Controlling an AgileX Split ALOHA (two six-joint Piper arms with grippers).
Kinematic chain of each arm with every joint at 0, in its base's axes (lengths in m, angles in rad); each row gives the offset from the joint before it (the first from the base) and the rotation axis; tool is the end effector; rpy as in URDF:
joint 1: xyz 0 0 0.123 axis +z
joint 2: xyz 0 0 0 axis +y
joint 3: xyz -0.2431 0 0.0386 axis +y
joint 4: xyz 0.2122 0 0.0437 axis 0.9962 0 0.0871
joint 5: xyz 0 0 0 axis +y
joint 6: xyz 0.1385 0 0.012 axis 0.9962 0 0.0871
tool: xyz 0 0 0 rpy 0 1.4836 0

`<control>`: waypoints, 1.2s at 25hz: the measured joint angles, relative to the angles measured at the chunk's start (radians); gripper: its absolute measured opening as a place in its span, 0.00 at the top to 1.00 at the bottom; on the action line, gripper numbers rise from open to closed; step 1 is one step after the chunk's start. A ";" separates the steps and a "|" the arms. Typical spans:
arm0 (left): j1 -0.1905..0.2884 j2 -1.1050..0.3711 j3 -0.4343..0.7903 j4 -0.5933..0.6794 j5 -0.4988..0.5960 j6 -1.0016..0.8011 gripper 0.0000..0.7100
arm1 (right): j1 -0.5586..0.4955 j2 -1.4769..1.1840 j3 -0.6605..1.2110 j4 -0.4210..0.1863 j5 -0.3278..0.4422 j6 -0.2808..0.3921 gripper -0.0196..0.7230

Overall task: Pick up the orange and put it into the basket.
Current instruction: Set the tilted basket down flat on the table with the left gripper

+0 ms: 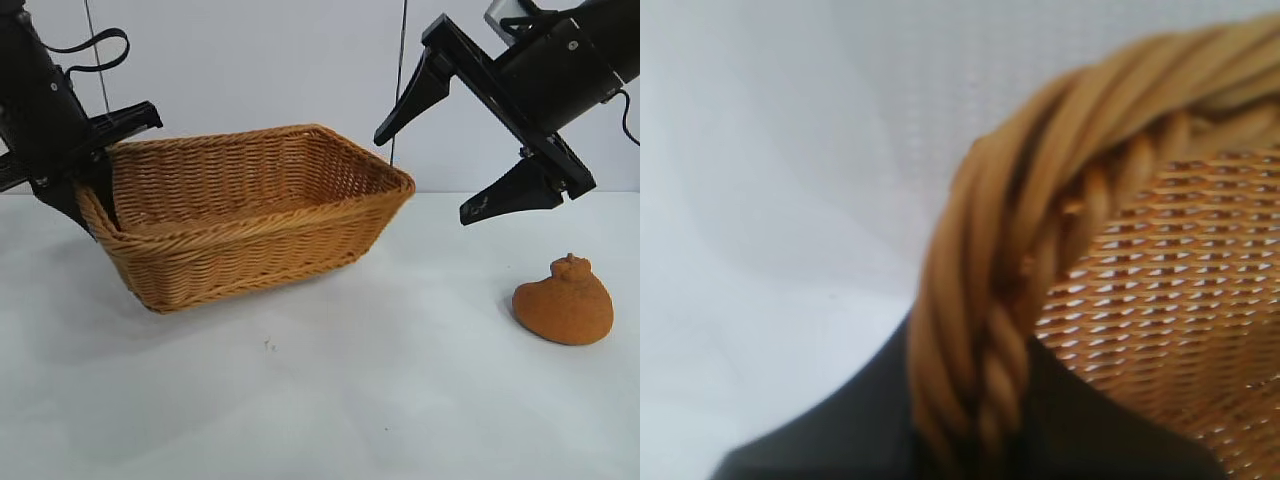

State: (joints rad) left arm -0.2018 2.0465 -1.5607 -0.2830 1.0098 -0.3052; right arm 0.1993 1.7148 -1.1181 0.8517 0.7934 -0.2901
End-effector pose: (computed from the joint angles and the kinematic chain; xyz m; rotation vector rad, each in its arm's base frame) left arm 0.3636 -0.1080 0.1281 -0.3541 2.9974 -0.4311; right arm 0.3051 0.1377 0.1704 0.0631 2.7087 0.9398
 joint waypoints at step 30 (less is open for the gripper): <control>-0.058 0.100 -0.008 -0.037 -0.026 0.125 0.26 | 0.000 0.000 0.000 -0.002 0.032 0.000 0.05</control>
State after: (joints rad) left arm -0.2598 2.1460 -1.5689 -0.3198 0.9835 -0.1801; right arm 0.1993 1.7148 -1.1181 0.8492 0.8259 -0.2901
